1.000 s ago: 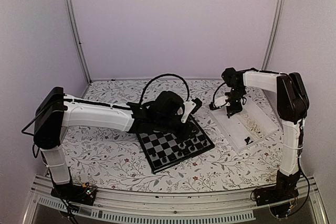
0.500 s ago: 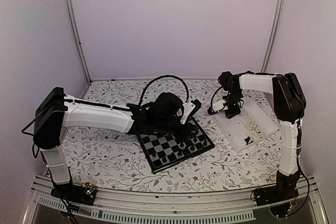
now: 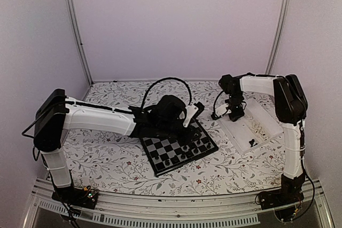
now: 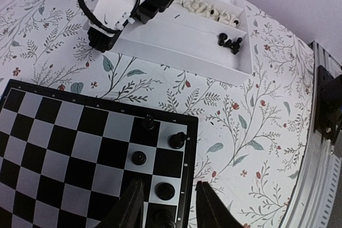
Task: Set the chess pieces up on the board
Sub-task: Pick up the chess piece from the storage box.
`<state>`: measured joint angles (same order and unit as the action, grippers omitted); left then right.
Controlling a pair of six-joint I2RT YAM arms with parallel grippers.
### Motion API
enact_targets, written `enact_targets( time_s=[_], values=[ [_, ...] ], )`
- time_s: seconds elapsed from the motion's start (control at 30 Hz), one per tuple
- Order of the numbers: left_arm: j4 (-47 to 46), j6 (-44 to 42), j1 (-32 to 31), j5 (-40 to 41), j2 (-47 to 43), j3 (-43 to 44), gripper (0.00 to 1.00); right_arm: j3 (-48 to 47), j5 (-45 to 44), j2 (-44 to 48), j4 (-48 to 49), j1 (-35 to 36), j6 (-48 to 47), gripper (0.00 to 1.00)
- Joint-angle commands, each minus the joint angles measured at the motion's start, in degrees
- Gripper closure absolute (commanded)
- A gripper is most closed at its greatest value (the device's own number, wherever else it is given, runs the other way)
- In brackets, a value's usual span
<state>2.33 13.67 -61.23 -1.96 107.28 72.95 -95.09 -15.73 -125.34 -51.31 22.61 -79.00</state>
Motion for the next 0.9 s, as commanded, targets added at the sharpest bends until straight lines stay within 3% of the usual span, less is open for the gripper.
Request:
enact_targets(
  time_s=[0.0,0.33,0.7,0.87],
  values=[
    [-1.36,0.3,0.54,0.02,-2.31,-1.34,0.65,-3.13,-1.3,-4.61,-7.04,-0.07,2.65,0.63],
    [-1.41,0.13,0.59,-0.04,-2.28,-1.58,0.65,-3.87,5.44,-4.12,-11.85,-0.19,8.67,0.72],
    [-3.64,-1.22,0.59,0.41,-2.29,-1.49,0.65,-7.67,26.69,-1.92,-19.18,-6.86,22.08,0.76],
    [-4.97,-6.02,0.59,0.66,-3.46,-1.71,0.65,-10.41,36.75,-0.43,-22.79,-11.21,25.84,0.76]
  ],
)
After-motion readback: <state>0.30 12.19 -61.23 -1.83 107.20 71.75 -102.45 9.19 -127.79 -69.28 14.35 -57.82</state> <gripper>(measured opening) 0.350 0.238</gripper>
